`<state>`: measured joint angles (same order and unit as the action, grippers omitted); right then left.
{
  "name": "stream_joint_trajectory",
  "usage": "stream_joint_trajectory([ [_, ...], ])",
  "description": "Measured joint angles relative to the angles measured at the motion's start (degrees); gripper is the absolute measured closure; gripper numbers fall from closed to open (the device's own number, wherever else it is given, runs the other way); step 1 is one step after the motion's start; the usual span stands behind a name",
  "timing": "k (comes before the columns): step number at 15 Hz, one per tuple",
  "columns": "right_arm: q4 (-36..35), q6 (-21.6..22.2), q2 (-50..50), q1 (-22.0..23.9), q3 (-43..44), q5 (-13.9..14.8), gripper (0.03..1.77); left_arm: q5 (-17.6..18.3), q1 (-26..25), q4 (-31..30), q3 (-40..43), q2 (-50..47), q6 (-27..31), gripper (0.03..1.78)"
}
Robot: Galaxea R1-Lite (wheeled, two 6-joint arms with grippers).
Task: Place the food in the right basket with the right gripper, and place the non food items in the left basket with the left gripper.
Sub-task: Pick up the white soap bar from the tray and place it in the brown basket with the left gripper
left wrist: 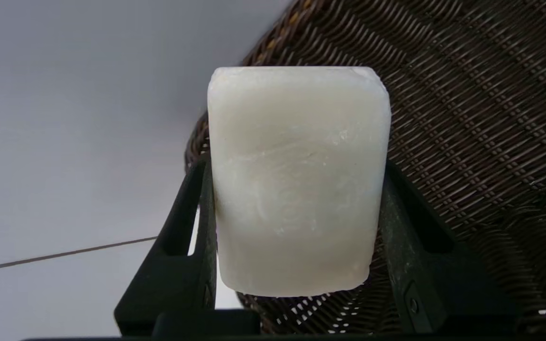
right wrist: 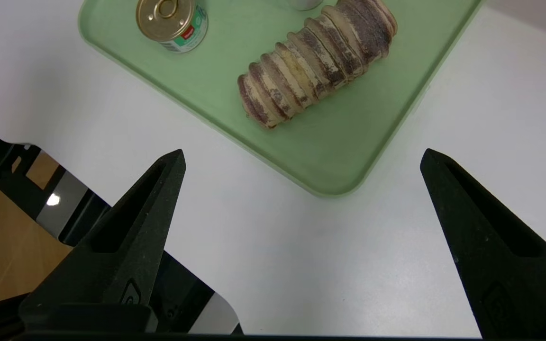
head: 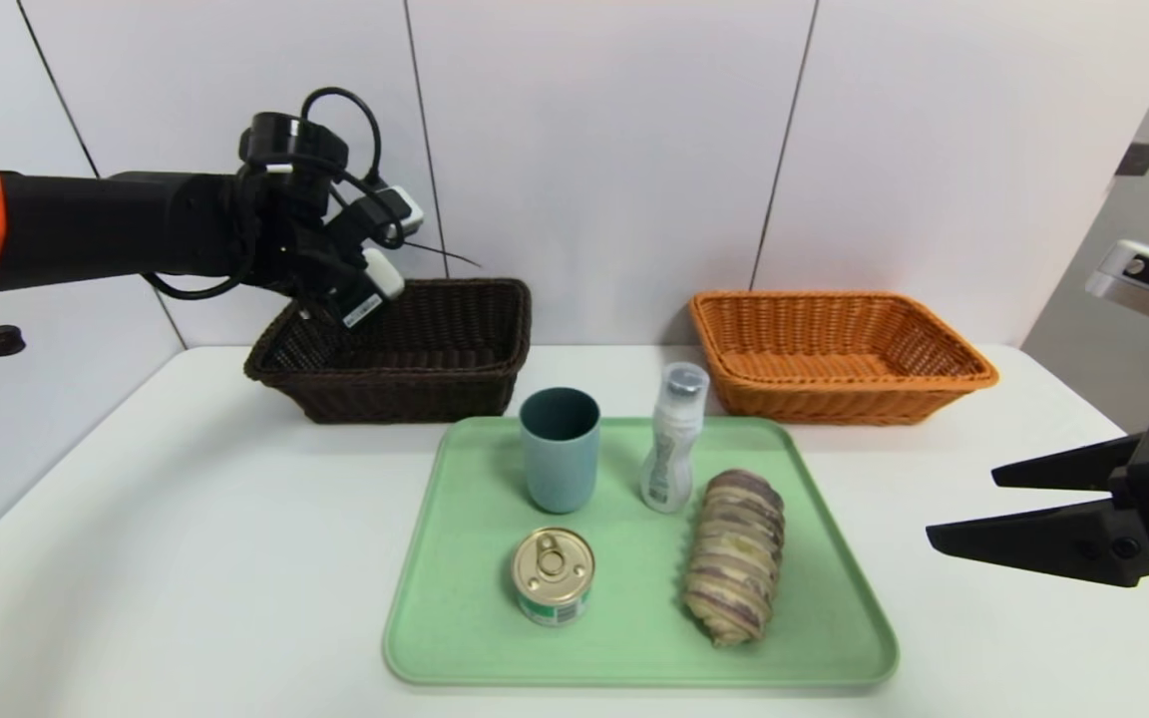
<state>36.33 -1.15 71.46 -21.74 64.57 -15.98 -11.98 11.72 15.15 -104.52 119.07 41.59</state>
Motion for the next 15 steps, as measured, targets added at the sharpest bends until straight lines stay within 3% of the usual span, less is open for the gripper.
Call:
stream_joint_trajectory([
  [15,-0.2,0.0,0.1,0.6,-1.0,-0.1,0.09,0.1,-0.7,-2.5,-2.0,7.9,-3.8,0.84],
])
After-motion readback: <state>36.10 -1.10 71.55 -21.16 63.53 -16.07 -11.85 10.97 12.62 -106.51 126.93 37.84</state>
